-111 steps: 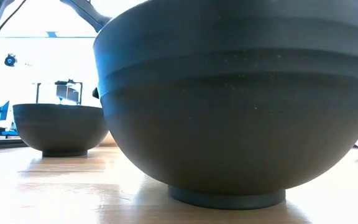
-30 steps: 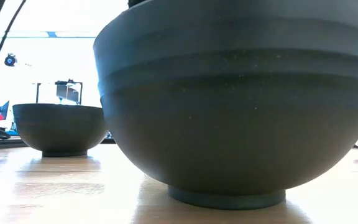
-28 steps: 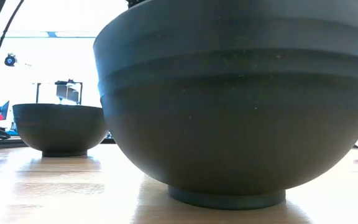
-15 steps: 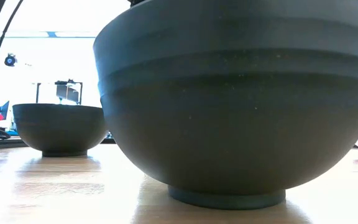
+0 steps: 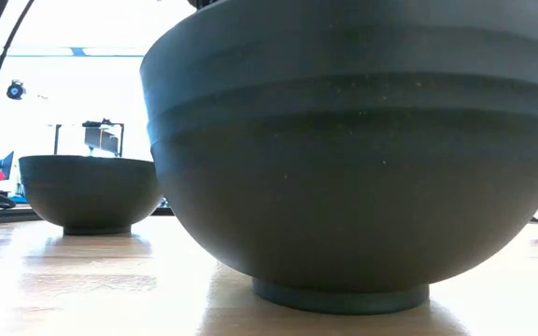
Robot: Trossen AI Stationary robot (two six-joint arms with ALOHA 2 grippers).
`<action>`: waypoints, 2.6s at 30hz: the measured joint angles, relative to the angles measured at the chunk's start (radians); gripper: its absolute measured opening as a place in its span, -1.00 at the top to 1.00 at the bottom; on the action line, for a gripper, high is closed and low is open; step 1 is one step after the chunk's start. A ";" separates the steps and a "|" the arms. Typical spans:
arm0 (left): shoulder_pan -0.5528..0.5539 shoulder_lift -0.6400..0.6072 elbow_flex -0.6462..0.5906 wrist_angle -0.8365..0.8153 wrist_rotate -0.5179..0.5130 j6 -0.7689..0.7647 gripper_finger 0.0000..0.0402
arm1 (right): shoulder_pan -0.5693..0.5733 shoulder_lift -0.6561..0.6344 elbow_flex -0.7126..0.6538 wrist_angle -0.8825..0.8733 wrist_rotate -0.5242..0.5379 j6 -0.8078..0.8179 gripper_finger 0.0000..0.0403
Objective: Nest bowls inside each other
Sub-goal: Stack the top white bowl on top of the pink bowl
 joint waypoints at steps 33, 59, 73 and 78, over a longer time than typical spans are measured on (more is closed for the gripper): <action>0.008 0.018 0.119 -0.042 0.110 -0.109 0.38 | 0.059 0.000 -0.015 -0.005 -0.002 0.008 0.94; 0.087 0.047 0.057 0.112 0.197 -0.133 1.00 | 0.059 0.000 -0.017 -0.024 0.000 0.019 0.94; 0.096 0.068 0.049 0.118 0.232 -0.136 1.00 | 0.059 0.000 -0.017 -0.030 0.000 0.034 0.94; 0.106 0.066 0.048 0.107 0.231 -0.159 1.00 | 0.059 0.000 -0.019 -0.034 0.000 0.048 0.94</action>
